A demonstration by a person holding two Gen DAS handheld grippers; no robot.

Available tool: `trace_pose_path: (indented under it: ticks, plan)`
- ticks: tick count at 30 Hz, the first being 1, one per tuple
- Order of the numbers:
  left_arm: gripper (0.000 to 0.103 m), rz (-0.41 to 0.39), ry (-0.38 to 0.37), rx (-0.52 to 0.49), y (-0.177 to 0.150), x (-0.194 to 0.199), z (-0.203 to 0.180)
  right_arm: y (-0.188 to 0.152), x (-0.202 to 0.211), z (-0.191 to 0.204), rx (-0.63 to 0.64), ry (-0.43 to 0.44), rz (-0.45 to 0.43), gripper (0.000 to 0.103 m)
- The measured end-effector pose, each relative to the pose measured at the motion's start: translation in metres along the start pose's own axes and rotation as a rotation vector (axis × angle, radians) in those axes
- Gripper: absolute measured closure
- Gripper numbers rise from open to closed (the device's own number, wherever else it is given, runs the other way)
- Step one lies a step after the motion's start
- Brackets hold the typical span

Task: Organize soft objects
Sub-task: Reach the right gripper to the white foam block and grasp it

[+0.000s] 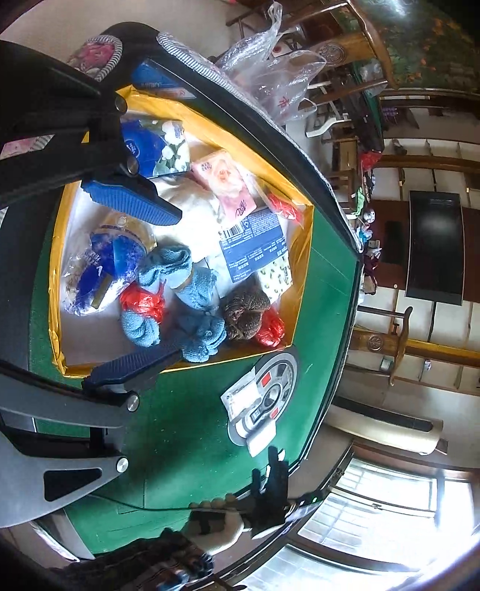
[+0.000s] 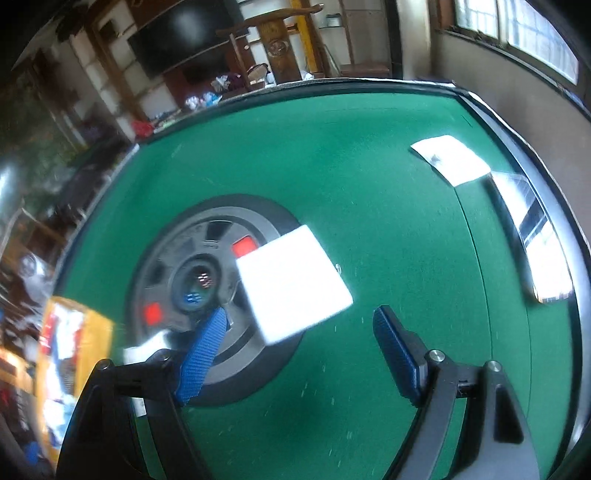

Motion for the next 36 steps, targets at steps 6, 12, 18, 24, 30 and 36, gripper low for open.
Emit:
trace_pose_path:
  ticks: [6, 12, 18, 24, 30, 36]
  plan:
    - [0.037, 0.009, 0.011, 0.017, 0.0, 0.0, 0.007, 0.012, -0.037, 0.021, 0.082, -0.037, 0.061, 0.025]
    - [0.037, 0.013, -0.01, 0.019, -0.001, -0.002, 0.006, 0.011, -0.05, 0.029, 0.15, -0.132, 0.078, 0.012]
    - [0.037, 0.044, -0.09, 0.032, -0.003, -0.006, -0.009, 0.003, -0.045, 0.015, 0.176, -0.2, 0.074, 0.022]
    - [0.037, 0.054, -0.122, 0.019, -0.004, -0.005, -0.025, -0.02, -0.016, -0.035, 0.017, -0.134, 0.07, 0.084]
    - [0.037, 0.066, -0.16, -0.007, -0.006, -0.002, -0.051, -0.053, 0.023, -0.09, -0.149, -0.039, 0.01, 0.093]
    - [0.037, 0.099, -0.215, -0.043, -0.011, 0.003, -0.086, -0.081, 0.055, -0.102, -0.236, 0.121, -0.035, 0.093]
Point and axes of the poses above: each gripper's, at about its wrist camera, not at the fingertips, and x roughly against the way its jaws point, z to its left, y to its top, the point moved 9 cm from there along -x, roughly the way its jaws point, and after that the axes turned 1 degree about -x, right-handed, at the moved point
